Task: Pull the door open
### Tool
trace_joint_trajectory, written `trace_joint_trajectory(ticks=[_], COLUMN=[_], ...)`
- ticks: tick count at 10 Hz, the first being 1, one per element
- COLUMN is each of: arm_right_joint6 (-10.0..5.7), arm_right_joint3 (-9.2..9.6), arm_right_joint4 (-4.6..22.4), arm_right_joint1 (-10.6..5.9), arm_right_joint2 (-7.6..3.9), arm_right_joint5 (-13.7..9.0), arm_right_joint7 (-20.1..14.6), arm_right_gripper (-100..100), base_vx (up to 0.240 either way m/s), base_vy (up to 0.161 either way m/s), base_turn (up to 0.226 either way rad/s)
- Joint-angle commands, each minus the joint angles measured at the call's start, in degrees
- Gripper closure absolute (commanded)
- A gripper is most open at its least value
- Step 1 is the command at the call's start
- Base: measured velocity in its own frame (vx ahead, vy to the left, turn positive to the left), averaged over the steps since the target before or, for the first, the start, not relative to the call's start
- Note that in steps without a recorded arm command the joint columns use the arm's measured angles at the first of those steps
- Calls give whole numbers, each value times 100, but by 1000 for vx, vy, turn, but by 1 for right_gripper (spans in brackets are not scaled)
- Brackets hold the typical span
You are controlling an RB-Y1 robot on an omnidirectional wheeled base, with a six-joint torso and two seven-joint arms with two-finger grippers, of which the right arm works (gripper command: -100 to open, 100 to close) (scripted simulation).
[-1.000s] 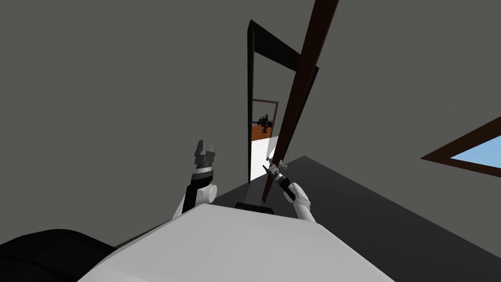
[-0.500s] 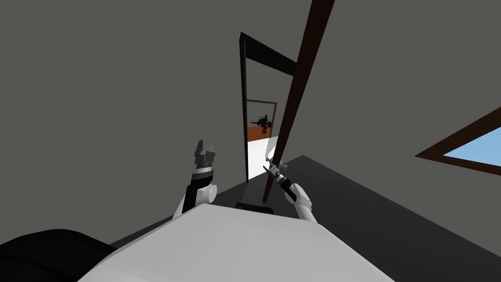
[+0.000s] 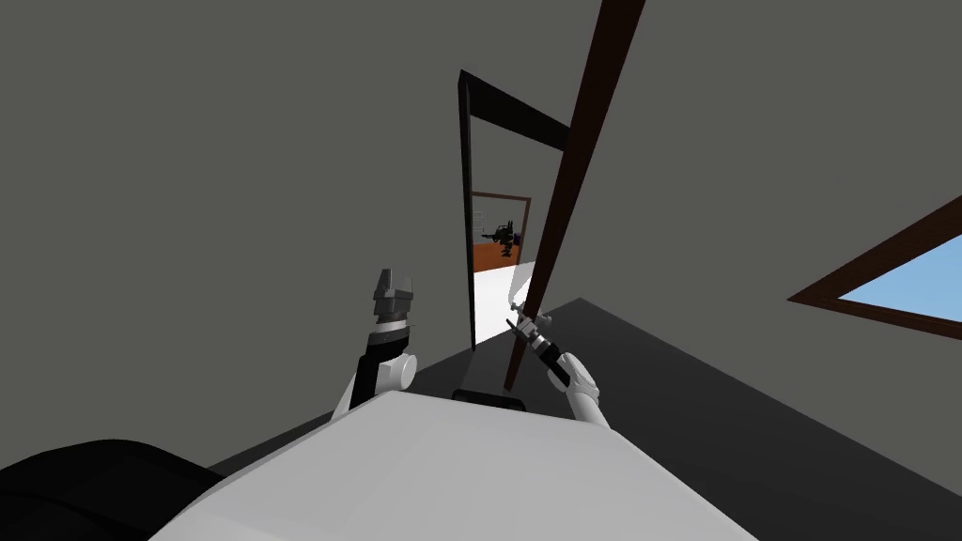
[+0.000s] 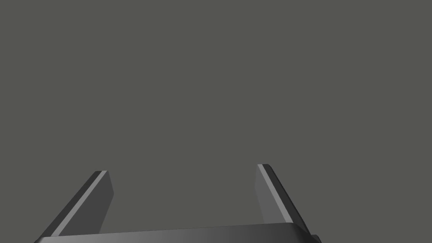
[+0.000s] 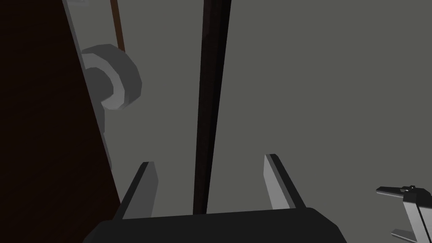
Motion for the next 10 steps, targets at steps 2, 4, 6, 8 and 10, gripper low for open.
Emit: trace_joint_trajectory(ticks=[2, 4, 6, 8, 10], arm_right_joint6=[188, 149, 83, 58, 58], arm_right_joint3=[-112, -141, -191, -211, -211], arm_right_joint4=[-111, -76, -17, 5, 5], arm_right_joint1=[-74, -94, -130, -144, -144], arm_right_joint2=[-100, -112, -131, -137, -137], arm_right_joint5=[-17, -27, -43, -49, -49], arm_right_joint7=[-55, -24, 28, 48, 48], arm_right_gripper=[-100, -100, -100, -100, -100], base_vx=[1, 2, -26, -12, 3], base_vy=[0, 11, -65, -60, -14], base_turn=[-8, -2, 22, -6, -8])
